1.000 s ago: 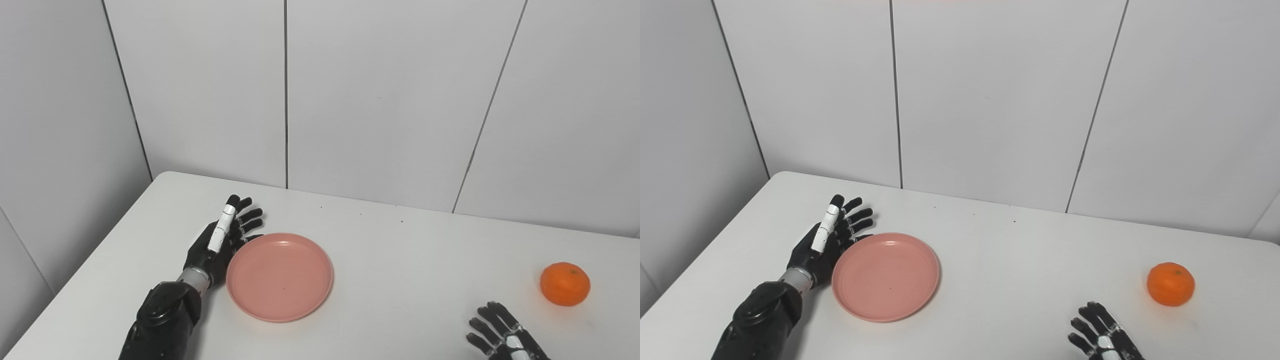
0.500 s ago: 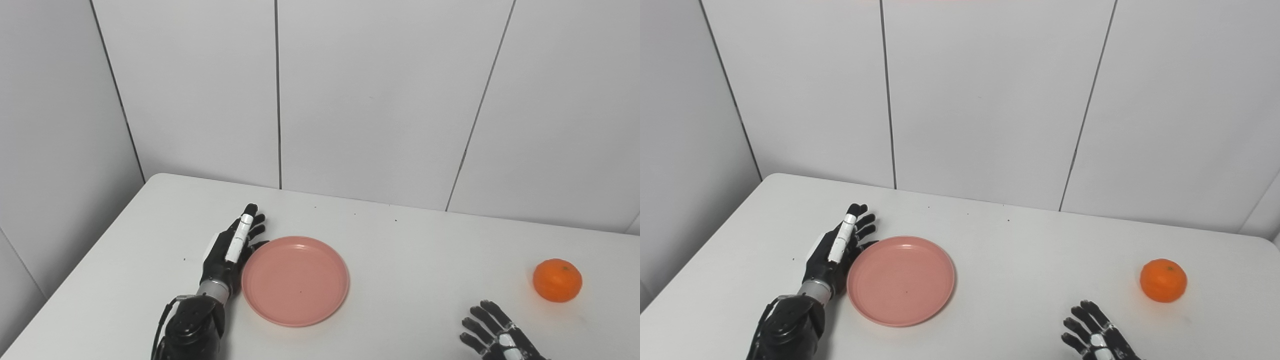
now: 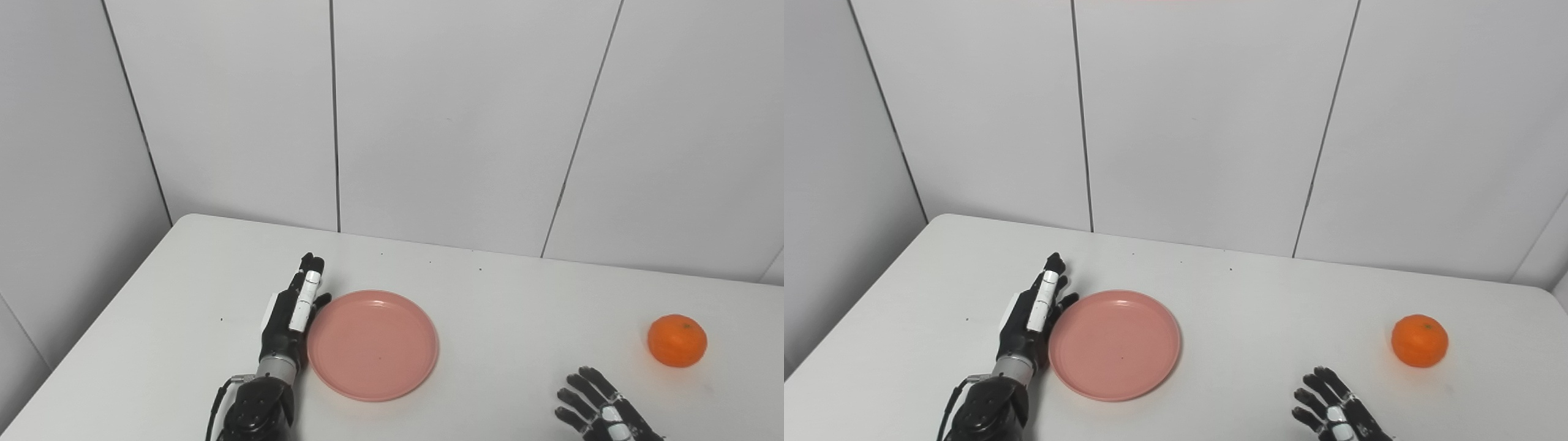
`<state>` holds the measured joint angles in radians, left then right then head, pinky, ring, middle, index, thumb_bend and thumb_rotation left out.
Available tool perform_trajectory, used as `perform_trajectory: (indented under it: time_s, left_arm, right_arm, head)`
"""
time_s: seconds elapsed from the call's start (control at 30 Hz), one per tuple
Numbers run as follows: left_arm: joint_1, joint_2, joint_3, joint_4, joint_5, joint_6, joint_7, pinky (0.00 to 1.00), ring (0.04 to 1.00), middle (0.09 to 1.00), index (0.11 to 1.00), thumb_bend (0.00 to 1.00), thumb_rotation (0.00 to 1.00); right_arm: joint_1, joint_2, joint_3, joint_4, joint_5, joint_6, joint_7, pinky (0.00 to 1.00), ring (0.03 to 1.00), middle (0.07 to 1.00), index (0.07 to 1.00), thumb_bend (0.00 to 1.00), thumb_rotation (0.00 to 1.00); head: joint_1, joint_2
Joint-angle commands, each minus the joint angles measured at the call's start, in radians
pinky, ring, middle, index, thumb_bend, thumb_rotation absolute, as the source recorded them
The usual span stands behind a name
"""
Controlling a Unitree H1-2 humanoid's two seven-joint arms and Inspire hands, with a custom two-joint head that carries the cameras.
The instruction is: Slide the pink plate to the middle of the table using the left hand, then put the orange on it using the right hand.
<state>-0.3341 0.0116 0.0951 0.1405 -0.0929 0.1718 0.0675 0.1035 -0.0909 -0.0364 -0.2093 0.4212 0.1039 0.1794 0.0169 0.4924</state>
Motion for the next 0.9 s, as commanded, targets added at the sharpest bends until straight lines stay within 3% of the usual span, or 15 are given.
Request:
perform_trajectory:
  time_s: [0.0,0.13,0.33,0.43,0.87]
  left_arm:
    - [-0.024,-0.011,-0.013,0.006,0.005,-0.045,-0.009,0.89,0.997,0.983,0.956,0.80,0.85]
    - [-0.030,-0.016,-0.034,0.034,0.037,-0.077,-0.002,0.86,0.989,0.978,0.940,0.77,0.83]
    - [-0.036,-0.033,-0.051,0.054,0.067,-0.095,0.008,0.82,0.967,0.988,0.943,0.86,0.84]
    - [-0.037,-0.043,-0.056,0.050,0.071,-0.091,0.009,0.80,0.964,0.987,0.951,0.83,0.84]
    - [-0.061,-0.078,-0.043,0.098,0.010,-0.133,-0.011,0.88,0.989,1.000,1.000,0.76,0.86]
  right_arm:
    - [-0.002,0.005,0.003,-0.001,-0.008,0.003,0.003,0.78,0.804,0.825,0.807,0.78,0.56]
    - [-0.007,0.008,0.004,0.012,-0.020,-0.007,0.004,0.77,0.799,0.822,0.804,0.81,0.56]
    - [-0.008,0.014,0.002,0.012,-0.031,-0.003,0.002,0.77,0.807,0.822,0.805,0.79,0.56]
    - [-0.001,0.018,0.004,-0.002,-0.031,0.005,0.000,0.77,0.809,0.824,0.803,0.78,0.56]
    - [-0.002,0.040,0.024,-0.010,-0.046,0.001,0.000,0.77,0.800,0.823,0.798,0.81,0.55]
  head:
    - [-0.003,-0.009]
    - [-0.005,-0.014]
    - [-0.009,-0.007]
    - [-0.015,0.002]
    - [-0.081,0.007]
